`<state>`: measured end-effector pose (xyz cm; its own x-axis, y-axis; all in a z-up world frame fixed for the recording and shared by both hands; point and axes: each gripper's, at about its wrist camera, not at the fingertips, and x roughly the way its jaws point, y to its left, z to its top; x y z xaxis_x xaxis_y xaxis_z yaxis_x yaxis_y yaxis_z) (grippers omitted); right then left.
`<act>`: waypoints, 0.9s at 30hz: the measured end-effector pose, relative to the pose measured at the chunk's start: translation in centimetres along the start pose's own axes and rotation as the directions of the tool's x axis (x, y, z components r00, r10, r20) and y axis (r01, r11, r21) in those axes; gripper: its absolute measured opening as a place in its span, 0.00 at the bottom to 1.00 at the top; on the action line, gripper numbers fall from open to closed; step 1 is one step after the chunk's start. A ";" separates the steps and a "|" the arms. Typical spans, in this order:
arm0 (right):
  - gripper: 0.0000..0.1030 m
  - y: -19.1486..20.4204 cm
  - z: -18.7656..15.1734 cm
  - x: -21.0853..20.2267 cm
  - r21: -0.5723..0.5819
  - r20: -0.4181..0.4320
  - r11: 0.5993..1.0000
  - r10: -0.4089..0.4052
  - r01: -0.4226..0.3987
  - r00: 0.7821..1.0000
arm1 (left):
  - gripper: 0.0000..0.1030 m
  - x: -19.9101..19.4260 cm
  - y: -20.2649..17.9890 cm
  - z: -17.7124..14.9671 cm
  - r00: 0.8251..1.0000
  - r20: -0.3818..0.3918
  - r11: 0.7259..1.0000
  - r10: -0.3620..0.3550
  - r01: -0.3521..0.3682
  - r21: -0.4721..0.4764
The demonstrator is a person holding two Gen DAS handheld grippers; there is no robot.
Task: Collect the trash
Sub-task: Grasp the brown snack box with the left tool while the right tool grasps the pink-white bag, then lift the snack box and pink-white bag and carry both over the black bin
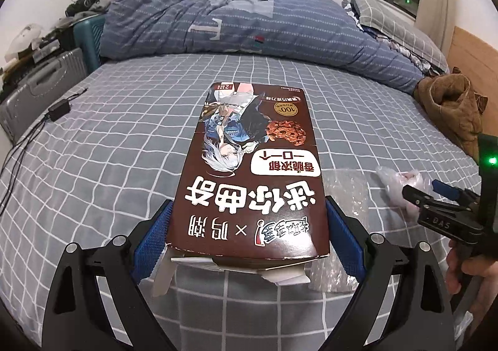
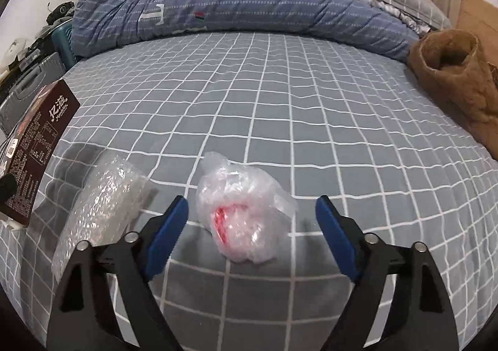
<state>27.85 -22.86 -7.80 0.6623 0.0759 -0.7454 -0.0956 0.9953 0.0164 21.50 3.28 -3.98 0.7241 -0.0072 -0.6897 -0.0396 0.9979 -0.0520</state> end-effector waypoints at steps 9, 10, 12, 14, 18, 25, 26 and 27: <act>0.45 1.0 -0.4 0.9 -0.066 -0.033 0.998 0.009 -0.011 0.999 | 0.87 0.6 -0.2 0.0 1.000 -0.006 1.000 -0.001 0.001 0.003; 0.45 1.0 -0.4 0.8 -0.068 -0.031 0.998 0.007 -0.009 1.000 | 0.87 0.4 -0.3 -0.1 1.000 -0.003 1.000 -0.002 0.002 0.006; 0.45 1.1 -0.5 0.0 -0.067 -0.018 0.998 -0.001 -0.001 1.000 | 0.87 0.2 -0.5 -0.1 1.000 0.001 1.000 -0.006 0.006 0.011; 0.45 1.2 -0.5 -0.8 -0.064 0.000 0.998 -0.007 0.007 1.000 | 0.87 -0.1 -0.6 -0.1 1.000 0.006 1.000 -0.008 0.008 0.008; 0.45 1.1 -0.8 -2.7 -0.040 0.023 0.999 0.003 -0.002 1.000 | 0.87 -0.8 -0.9 -0.6 1.000 0.015 1.000 -0.010 0.010 -0.003; 0.45 1.1 -1.4 -5.3 -0.029 0.060 0.999 -0.017 0.018 0.998 | 0.87 -2.4 -1.6 -1.4 0.999 0.027 1.000 -0.025 0.025 -0.003; 0.45 1.2 -1.5 -5.6 -0.031 0.062 0.999 -0.020 0.022 0.998 | 0.87 -2.5 -1.7 -1.6 0.999 0.025 1.000 -0.026 0.027 -0.003; 0.45 1.2 -1.6 -5.8 -0.031 0.064 0.999 -0.022 0.024 0.998 | 0.87 -2.7 -1.7 -1.9 0.999 0.024 1.000 -0.027 0.027 -0.005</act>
<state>22.69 -22.18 -4.53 0.7105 0.0575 -0.7014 -0.1029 0.9944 -0.0226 18.33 1.50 -3.38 0.7411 -0.0325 -0.6706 -0.0234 0.9970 -0.0743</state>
